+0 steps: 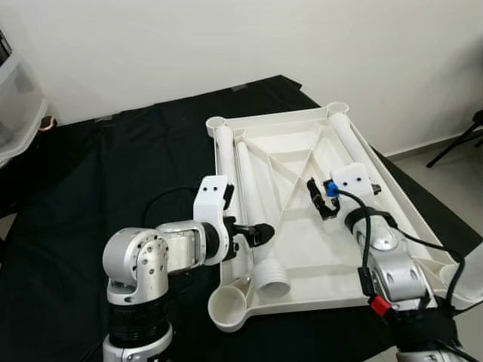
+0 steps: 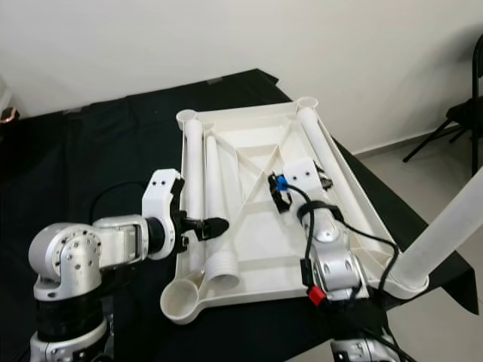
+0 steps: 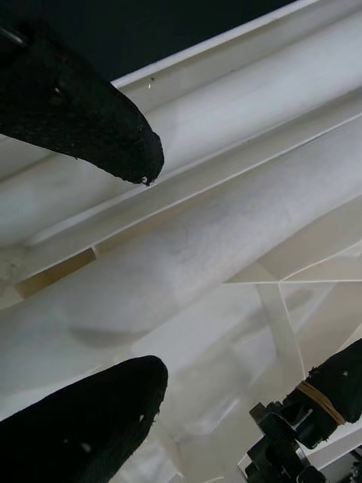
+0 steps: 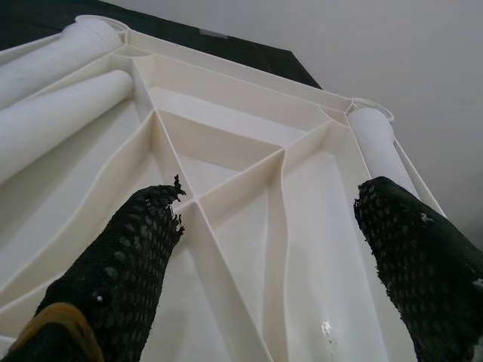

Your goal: Building children table

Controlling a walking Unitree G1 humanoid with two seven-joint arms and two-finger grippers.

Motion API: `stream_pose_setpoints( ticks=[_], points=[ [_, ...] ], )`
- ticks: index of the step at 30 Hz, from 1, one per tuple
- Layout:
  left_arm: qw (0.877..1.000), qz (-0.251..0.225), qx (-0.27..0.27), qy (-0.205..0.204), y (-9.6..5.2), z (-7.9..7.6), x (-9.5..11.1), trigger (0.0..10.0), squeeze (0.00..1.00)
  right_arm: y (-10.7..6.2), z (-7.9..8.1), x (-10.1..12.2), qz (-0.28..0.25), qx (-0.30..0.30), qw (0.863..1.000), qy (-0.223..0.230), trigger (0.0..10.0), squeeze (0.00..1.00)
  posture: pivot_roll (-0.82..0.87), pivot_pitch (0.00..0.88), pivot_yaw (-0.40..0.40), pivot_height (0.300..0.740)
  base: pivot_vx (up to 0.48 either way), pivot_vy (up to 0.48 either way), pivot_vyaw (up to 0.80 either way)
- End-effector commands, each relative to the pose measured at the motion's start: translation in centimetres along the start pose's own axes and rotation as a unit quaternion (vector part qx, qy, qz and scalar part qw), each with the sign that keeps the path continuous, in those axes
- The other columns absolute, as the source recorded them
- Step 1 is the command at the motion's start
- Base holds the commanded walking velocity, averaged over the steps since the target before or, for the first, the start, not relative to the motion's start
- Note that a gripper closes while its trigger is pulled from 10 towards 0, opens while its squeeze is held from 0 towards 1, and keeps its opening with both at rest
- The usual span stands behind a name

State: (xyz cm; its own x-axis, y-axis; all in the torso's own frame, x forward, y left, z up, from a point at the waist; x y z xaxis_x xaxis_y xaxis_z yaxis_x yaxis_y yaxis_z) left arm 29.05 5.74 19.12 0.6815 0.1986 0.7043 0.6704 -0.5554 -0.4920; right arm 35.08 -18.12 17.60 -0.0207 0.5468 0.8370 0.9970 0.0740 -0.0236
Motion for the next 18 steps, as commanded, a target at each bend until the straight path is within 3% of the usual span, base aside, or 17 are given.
stream_pose_setpoints(
  ticks=[1,3,8,10,18],
  points=[
    [0.999,0.032,0.015,0.017,0.2,-0.1,-0.6,10.0,0.0,0.1,0.7,0.3,-0.006,0.013,1.0,-0.001,10.0,0.0,-0.02,0.099,0.067,0.74,0.0,0.0,0.0],
    [0.997,0.044,0.027,0.06,0.4,-0.6,-0.6,10.0,0.0,0.2,1.0,0.5,-0.009,0.016,1.0,-0.001,10.0,0.0,-0.02,0.098,0.066,0.74,0.0,0.0,0.0],
    [0.995,0.06,0.028,0.072,1.0,-1.2,-1.1,10.0,0.0,0.2,1.3,0.7,-0.012,0.018,1.0,0.0,10.0,0.0,-0.02,0.099,0.069,0.74,0.0,0.0,0.0],
    [0.991,0.087,0.042,0.094,1.8,-1.3,-2.0,10.0,0.0,0.2,1.3,0.7,-0.012,0.019,1.0,0.002,10.0,0.0,-0.03,0.101,0.074,0.74,0.0,0.0,0.0],
    [0.984,0.124,0.072,0.108,2.8,-0.8,-3.1,10.0,0.0,0.1,1.2,0.6,-0.01,0.012,1.0,0.005,10.0,0.0,-0.02,0.104,0.083,0.74,0.0,0.0,0.0]
  ],
)
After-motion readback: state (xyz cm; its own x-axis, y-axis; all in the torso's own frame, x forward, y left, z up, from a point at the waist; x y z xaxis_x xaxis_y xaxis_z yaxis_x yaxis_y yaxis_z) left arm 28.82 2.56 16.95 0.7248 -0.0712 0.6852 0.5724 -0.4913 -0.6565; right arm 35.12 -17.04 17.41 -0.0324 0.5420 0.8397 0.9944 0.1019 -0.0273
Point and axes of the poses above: a point about 5 cm out from each wrist's last joint towards the gripper, its own y axis pointing out of the wrist towards the gripper, its own x axis along the axis of the wrist's last joint, z = x × y, the point moved 2 cm from there along y, pointing out of the wrist towards the gripper, and after that the axes turned 11 degrees about -y, right-handed, at the moved point
